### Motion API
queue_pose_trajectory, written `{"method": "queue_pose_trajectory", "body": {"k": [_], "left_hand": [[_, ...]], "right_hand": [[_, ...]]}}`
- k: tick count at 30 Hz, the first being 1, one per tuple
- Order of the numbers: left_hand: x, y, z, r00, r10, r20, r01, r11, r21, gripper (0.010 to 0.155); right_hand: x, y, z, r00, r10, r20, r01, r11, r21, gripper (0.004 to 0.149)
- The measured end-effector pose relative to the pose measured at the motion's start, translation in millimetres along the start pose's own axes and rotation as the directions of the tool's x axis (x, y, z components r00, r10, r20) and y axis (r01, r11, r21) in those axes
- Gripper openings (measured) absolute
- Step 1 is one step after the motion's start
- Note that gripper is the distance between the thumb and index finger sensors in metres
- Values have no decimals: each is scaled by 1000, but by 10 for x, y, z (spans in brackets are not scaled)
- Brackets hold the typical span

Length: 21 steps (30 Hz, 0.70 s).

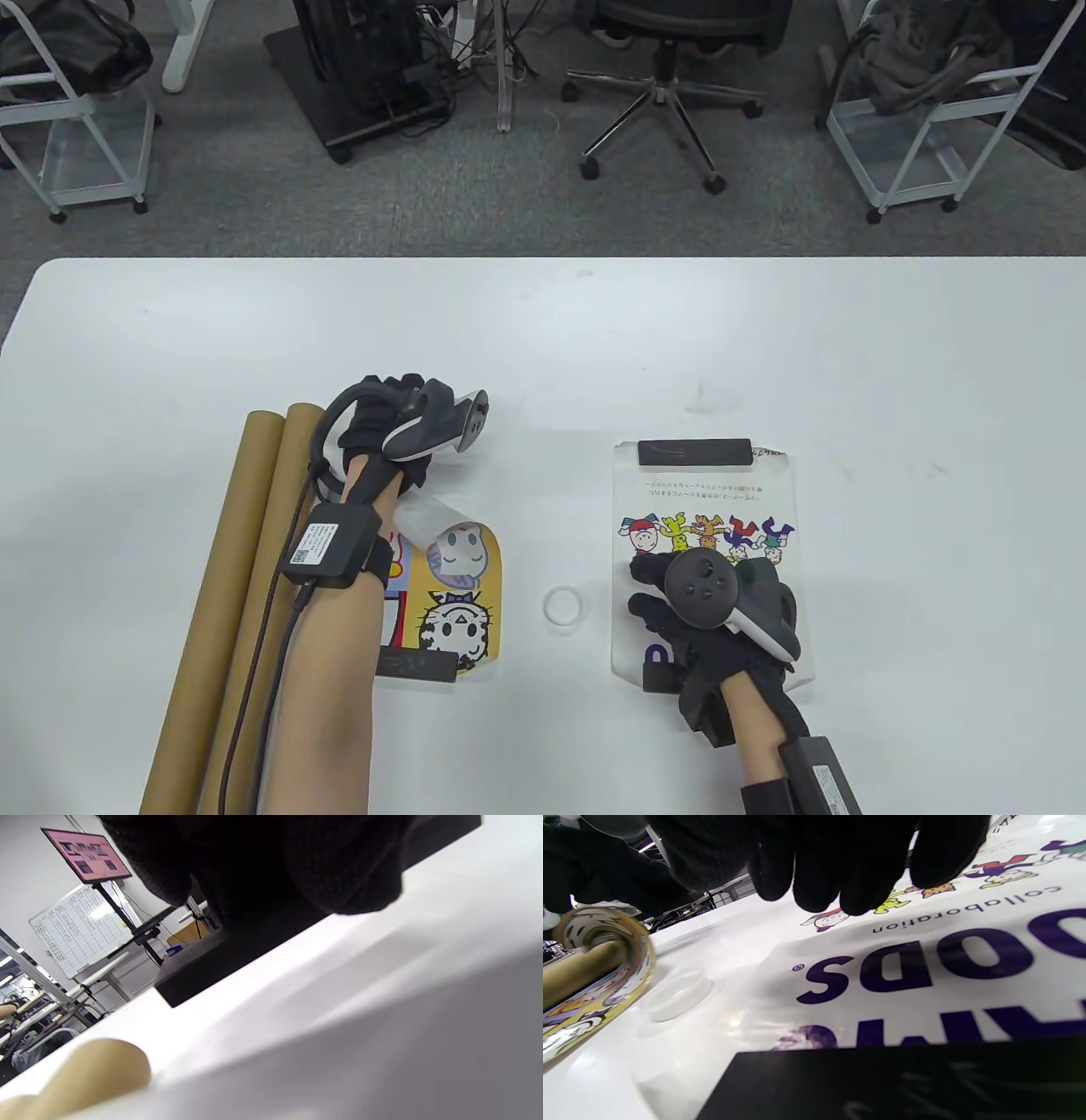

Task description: Roll up posters and store in mailing tubes

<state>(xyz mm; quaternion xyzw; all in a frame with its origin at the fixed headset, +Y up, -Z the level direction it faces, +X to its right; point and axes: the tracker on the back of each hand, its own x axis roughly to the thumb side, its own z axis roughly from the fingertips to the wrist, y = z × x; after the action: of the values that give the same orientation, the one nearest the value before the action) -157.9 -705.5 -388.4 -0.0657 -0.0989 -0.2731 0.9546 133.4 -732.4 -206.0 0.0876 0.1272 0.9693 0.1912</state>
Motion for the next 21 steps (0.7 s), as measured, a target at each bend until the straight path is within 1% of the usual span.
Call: {"method": "queue_pose_trajectory", "body": {"k": [7, 9, 10, 13, 16, 21], "left_hand": [[284, -261, -35, 999, -21, 49, 22, 999, -37, 64], [288, -265, -27, 999, -28, 39, 28, 999, -15, 64], [283, -258, -26, 999, -27, 44, 28, 999, -23, 63], [213, -177, 13, 1000, -9, 23, 9, 1000, -12, 62], [118, -41, 89, 1000, 3, 14, -3, 1000, -2, 66], [-72, 275, 375, 997, 77, 12, -78, 995, 60, 66]], "right_hand": [[-2, 5, 4, 1000, -1, -6, 1, 1000, 1, 56], [1, 6, 6, 1000, 2, -6, -2, 1000, 2, 56], [2, 6, 6, 1000, 3, -6, -3, 1000, 3, 56], [5, 7, 5, 1000, 2, -5, -2, 1000, 3, 56], [9, 5, 5, 1000, -1, -1, 1, 1000, 0, 56], [27, -4, 4, 1000, -2, 10, 2, 1000, -10, 56]]}}
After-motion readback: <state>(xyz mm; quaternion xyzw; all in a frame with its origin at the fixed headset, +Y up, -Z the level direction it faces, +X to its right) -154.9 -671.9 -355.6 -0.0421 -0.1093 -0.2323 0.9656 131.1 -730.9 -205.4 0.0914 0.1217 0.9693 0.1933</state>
